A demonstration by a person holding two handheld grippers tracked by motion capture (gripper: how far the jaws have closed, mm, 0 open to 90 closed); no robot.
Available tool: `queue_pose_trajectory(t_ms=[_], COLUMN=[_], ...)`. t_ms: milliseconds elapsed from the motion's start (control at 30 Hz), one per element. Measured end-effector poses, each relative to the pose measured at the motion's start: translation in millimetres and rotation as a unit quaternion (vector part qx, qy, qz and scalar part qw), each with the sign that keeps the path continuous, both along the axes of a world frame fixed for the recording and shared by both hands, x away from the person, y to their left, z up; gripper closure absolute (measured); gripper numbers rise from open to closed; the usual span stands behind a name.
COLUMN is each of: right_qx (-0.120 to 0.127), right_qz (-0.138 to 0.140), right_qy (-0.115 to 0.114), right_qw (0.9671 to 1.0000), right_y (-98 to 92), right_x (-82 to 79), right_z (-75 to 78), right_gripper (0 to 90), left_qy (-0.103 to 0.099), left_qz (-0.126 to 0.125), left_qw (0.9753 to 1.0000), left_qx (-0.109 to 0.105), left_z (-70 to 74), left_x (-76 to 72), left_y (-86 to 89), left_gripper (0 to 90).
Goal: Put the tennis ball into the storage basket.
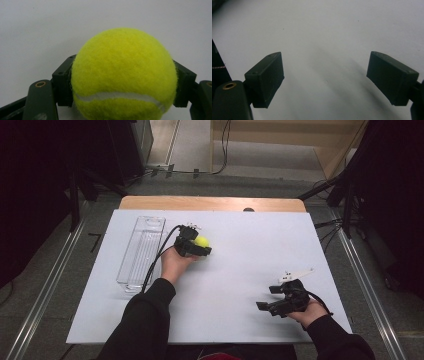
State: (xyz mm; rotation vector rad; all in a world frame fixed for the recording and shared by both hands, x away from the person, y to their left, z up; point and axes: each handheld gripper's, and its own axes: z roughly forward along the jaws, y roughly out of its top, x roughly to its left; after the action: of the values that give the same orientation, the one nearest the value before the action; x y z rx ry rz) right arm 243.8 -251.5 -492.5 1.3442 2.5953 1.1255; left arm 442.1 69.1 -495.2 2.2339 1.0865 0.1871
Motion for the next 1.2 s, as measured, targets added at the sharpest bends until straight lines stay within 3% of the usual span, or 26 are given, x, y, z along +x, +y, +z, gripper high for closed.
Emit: queue_pose_trajectory(t_ms=[533, 933, 1200], right_qx=[0.000, -0.001, 0.000], right_qz=[0.001, 0.000, 0.000], right_qy=[0.000, 0.000, -0.001], right_qw=[1.0000, 1.0000, 1.0000], right_y=[0.4, 0.5, 0.7], right_x=[0.2, 0.2, 0.2], right_z=[0.0, 0.2, 0.3], right_gripper=[12.3, 12.3, 12.3], left_qy=[0.009, 0.019, 0.029], left_qz=[-0.007, -0.031, -0.035], left_qw=[0.9999, 0.9993, 0.9988], left_qx=[0.001, -0.010, -0.018], left_z=[5.6, 23.6, 32.9], left_x=[-2.0, -5.0, -7.4], left_y=[-3.2, -4.6, -4.9], left_gripper=[26.5, 26.4, 26.4])
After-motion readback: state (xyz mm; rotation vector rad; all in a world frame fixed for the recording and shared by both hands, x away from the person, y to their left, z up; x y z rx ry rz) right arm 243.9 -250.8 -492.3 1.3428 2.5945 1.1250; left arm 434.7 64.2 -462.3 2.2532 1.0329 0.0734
